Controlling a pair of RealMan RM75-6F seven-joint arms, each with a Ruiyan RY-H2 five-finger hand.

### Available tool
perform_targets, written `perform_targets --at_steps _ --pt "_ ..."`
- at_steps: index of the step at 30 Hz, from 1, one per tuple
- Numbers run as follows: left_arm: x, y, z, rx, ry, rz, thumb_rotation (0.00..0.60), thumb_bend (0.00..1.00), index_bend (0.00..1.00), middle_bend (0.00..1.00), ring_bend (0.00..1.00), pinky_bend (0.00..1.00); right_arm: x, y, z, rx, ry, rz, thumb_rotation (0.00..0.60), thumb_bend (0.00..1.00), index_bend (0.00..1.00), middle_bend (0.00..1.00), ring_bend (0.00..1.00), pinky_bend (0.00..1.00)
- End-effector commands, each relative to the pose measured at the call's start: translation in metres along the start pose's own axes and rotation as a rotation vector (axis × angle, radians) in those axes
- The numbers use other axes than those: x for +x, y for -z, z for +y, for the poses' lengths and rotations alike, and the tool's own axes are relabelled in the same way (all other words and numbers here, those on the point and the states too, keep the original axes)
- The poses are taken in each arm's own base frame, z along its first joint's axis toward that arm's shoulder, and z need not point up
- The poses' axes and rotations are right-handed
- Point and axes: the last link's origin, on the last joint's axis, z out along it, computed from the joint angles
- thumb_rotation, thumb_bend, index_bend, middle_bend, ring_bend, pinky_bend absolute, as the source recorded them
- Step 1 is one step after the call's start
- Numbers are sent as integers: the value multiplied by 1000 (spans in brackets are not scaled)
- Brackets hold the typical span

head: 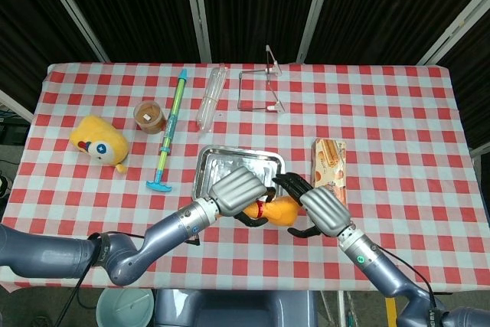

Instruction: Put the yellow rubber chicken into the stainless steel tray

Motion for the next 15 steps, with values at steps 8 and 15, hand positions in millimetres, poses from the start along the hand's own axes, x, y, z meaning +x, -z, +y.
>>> perform_targets --at_steps 8,15 --pt "4 -1 1 2 2 20 600 657 581 702 648 634 -4 -3 1 -1 10 -18 600 226 182 130 98 151" --pt "5 -1 1 3 3 22 600 657 580 702 648 634 -4 -5 2 -13 9 -13 600 233 328 233 195 213"
